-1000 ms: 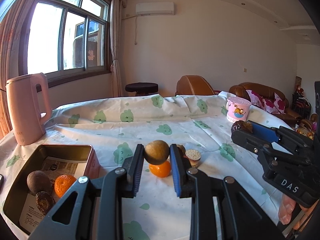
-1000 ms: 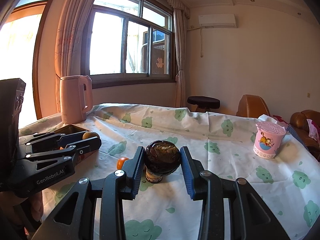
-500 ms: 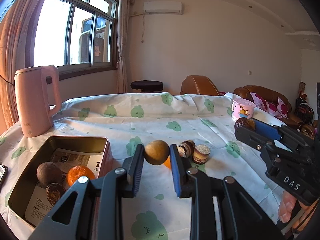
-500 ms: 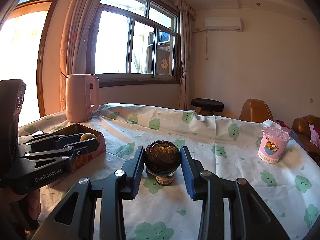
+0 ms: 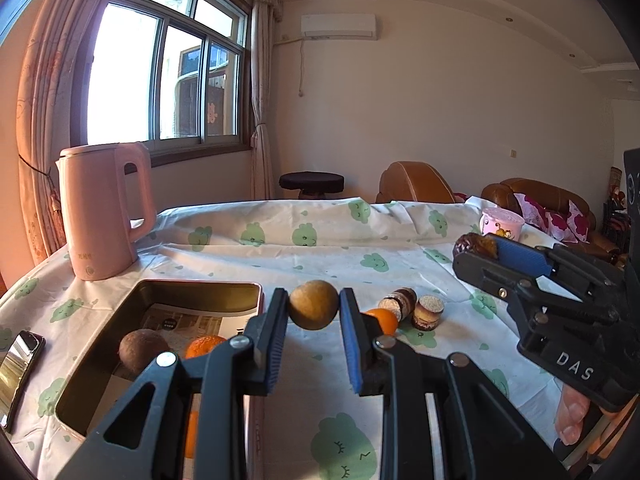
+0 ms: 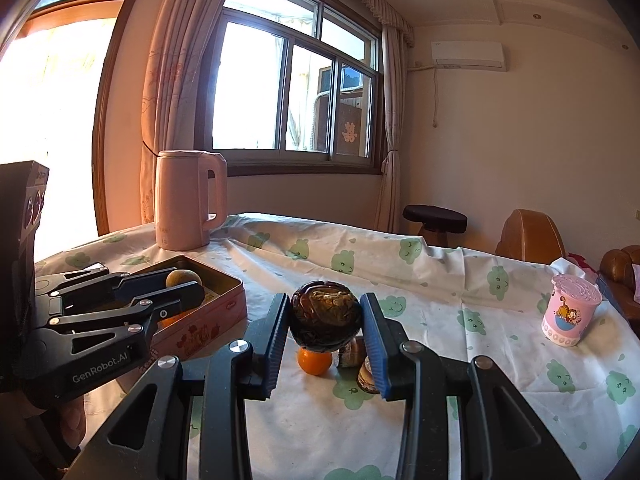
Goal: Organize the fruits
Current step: 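Lift both held fruits and carry them toward the tin box, then lower the brown fruit and tan fruit into the tin box with both tools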
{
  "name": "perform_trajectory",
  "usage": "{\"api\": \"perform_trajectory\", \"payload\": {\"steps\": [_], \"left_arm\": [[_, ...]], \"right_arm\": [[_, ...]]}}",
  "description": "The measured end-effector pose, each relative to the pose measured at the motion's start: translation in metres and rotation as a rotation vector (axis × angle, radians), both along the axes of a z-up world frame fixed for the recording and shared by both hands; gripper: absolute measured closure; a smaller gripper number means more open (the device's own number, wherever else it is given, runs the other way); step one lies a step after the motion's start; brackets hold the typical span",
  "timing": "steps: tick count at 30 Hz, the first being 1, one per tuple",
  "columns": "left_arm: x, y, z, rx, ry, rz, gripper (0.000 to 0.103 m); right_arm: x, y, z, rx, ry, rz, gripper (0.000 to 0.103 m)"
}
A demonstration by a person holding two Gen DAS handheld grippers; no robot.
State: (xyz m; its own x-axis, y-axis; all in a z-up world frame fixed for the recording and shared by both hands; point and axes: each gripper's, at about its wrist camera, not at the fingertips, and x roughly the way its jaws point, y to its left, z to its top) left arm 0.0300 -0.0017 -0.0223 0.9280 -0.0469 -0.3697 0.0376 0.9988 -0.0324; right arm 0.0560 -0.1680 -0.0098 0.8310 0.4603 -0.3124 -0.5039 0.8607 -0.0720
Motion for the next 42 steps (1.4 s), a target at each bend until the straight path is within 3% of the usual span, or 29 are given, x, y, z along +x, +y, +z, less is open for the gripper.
{"api": "perform_trajectory", "payload": {"steps": [21,42], "left_arm": [[-0.019,0.080,0.000,0.008,0.013,0.182,0.076],[-0.032,0.120,-0.015,0.001,0.073,0.260,0.076]], "right_arm": [[-0.001,0.056,0.001,-0.013,0.018,0.132,0.065],[-0.011,0.117,-0.012,-0.085,0.051,0.243,0.065]]}}
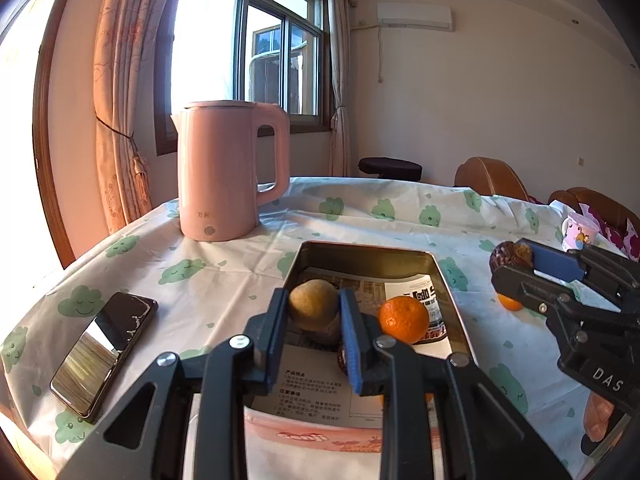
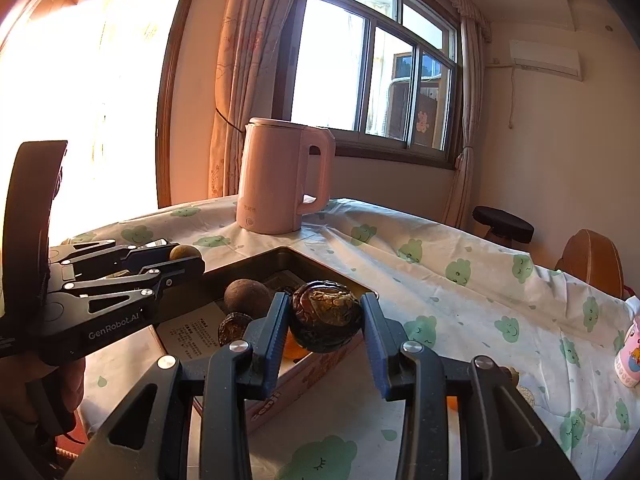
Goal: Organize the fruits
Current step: 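Lower the brown fruit and tan fruit into the tin box with both tools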
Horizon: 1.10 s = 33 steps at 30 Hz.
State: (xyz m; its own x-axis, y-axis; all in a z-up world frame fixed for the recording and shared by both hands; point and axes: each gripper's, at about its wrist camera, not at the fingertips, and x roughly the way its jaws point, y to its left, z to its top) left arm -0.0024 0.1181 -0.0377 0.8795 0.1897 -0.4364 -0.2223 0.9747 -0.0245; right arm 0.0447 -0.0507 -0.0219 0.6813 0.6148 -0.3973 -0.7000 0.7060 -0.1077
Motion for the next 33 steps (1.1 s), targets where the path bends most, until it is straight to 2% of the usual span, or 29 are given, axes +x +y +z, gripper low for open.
{"api": "perform_trajectory", "payload": {"steps": [12,33], "left_arm": [[0.002,0.009,-0.009,-0.005,0.033,0.016,0.076],[0.007,0.010,-0.018,-0.003,0.099,0.001,0.076]], "right_arm": [[0.004,0.024,-0.009,-0.030,0.042,0.031,0.065],[0.015,0.039,-0.023,-0.076,0.097,0.028,0.065]]}}
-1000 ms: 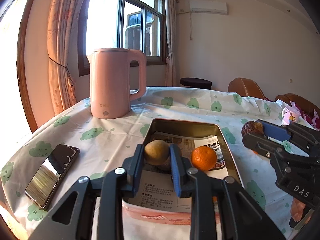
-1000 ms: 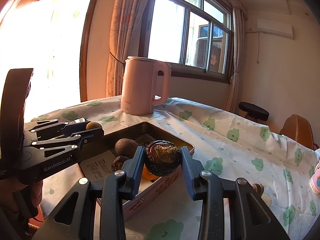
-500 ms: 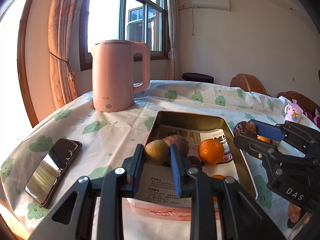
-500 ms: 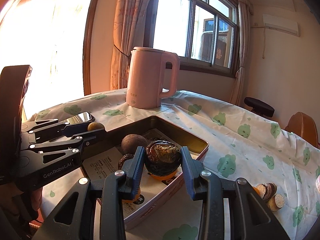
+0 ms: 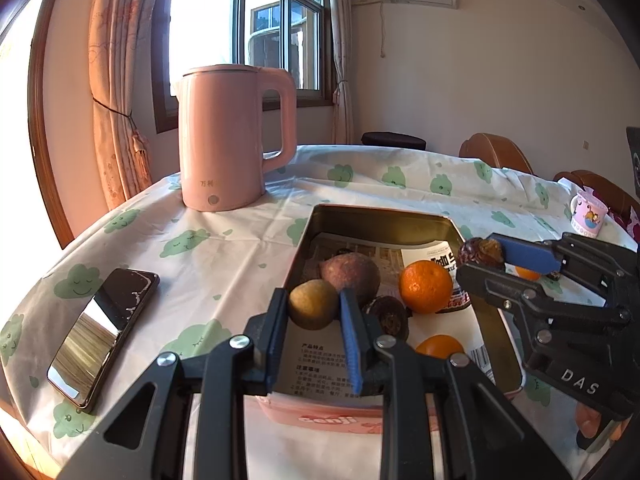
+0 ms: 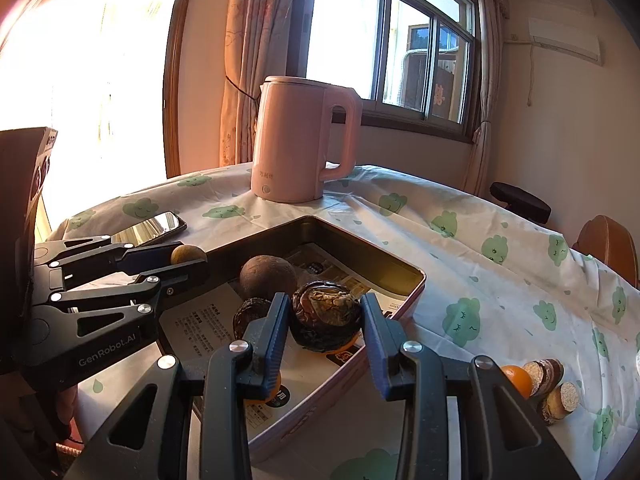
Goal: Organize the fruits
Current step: 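Lower the brown fruit and tan fruit into the tin box with both tools, then open both tools to release the fruits inside the tin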
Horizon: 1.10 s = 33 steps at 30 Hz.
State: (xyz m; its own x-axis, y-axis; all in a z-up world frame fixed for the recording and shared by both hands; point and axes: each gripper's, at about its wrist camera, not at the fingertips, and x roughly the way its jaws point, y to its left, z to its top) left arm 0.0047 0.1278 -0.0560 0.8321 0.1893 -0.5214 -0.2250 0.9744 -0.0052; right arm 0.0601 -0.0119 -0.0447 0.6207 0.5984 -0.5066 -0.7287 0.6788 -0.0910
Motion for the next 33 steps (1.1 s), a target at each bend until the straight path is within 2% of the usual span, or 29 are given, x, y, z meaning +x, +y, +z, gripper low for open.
{"api": "perform_trajectory", "payload": {"steps": [17,27,30,33], "left_arm": [[0.005,-0.004,-0.007,0.015,0.046,-0.013,0.076],[0.008,-0.005,-0.011,0.028,0.061,-0.014,0.075],[0.008,-0.005,-0.011,0.034,0.063,-0.011,0.074],[0.008,-0.006,-0.011,0.033,0.062,-0.016,0.069]], "right_arm": [[0.013,0.012,-0.013,-0.072,0.101,0.014,0.065],[0.013,0.013,-0.013,-0.074,0.105,0.025,0.064],[0.012,0.014,-0.013,-0.077,0.103,0.031,0.060],[0.009,0.014,-0.012,-0.076,0.088,0.031,0.045]]}}
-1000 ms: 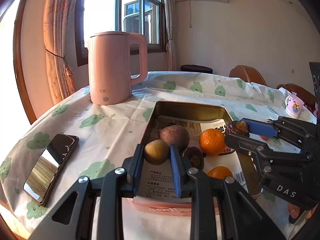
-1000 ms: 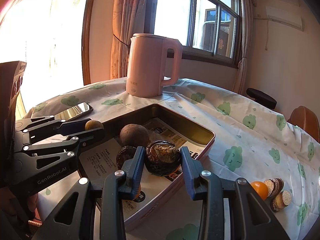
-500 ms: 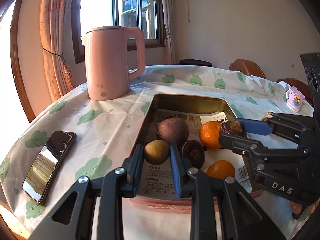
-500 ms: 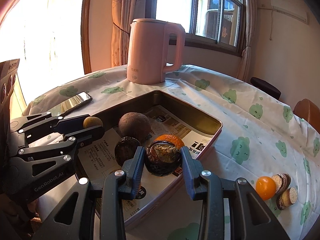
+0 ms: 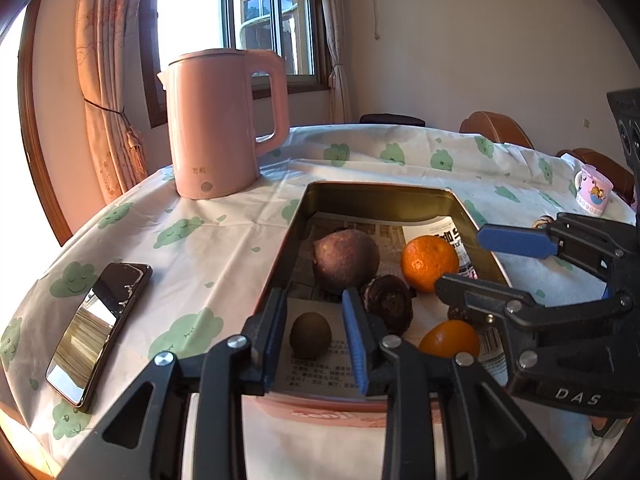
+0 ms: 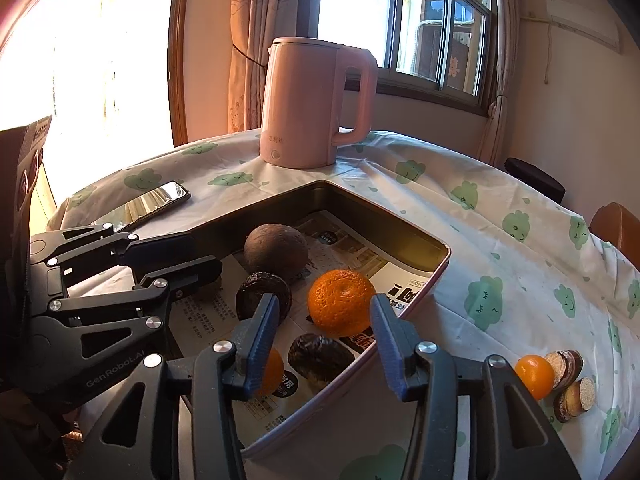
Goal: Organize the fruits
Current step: 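Open both tools to release the fruits inside the tin, then move both open tools back to the remaining items on the table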
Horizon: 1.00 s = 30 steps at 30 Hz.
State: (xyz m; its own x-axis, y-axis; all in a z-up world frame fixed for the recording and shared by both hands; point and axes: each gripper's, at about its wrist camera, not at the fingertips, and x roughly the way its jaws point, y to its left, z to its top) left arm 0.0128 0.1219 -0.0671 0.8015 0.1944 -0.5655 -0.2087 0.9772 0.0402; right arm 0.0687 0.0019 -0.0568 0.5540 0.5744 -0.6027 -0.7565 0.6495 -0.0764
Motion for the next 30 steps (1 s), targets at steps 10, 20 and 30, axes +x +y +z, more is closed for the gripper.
{"api": "perform_trajectory", "payload": {"steps": [10,20,30], "left_arm": [[-0.001,-0.004,0.003,0.006,-0.013,-0.003,0.052],[-0.006,-0.014,0.027,-0.010,-0.102,0.011,0.031],[0.028,-0.102,0.045,-0.035,-0.108,-0.201,0.021]], "right_arm": [[0.000,-0.007,0.003,0.030,-0.008,-0.022,0.037],[0.002,-0.060,0.019,0.064,-0.083,-0.112,0.037],[0.063,-0.170,0.012,-0.011,-0.048,-0.397,0.037]]}}
